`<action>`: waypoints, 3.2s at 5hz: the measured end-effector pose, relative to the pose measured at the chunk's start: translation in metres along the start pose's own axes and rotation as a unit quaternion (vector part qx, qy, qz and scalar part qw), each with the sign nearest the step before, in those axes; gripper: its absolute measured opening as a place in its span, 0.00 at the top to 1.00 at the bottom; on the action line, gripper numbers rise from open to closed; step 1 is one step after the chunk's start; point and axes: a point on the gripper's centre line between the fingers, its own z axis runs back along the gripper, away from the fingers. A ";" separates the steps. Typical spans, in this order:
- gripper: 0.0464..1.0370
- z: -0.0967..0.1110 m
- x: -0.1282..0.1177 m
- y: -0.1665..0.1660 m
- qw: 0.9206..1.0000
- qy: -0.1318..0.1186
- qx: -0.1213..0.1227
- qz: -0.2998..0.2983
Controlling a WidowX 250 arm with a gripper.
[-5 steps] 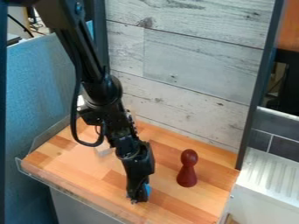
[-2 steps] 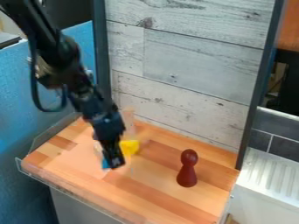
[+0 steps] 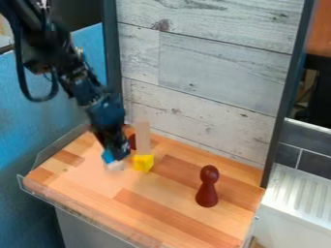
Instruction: Put the blue triangle on top of the cylinder
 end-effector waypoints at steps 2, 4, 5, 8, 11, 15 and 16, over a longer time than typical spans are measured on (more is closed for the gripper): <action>0.46 0.022 0.034 0.017 0.999 -0.026 0.025 0.039; 0.46 0.021 0.055 0.029 0.997 -0.028 0.035 0.066; 0.46 0.011 0.062 0.033 0.996 -0.029 0.047 0.074; 0.46 -0.004 0.073 0.037 0.995 -0.028 0.055 0.084; 0.46 -0.010 0.082 0.036 0.995 -0.028 0.055 0.084; 0.03 -0.017 0.083 0.036 0.995 -0.037 0.057 0.075; 0.04 -0.019 0.080 0.033 0.995 -0.035 0.053 0.074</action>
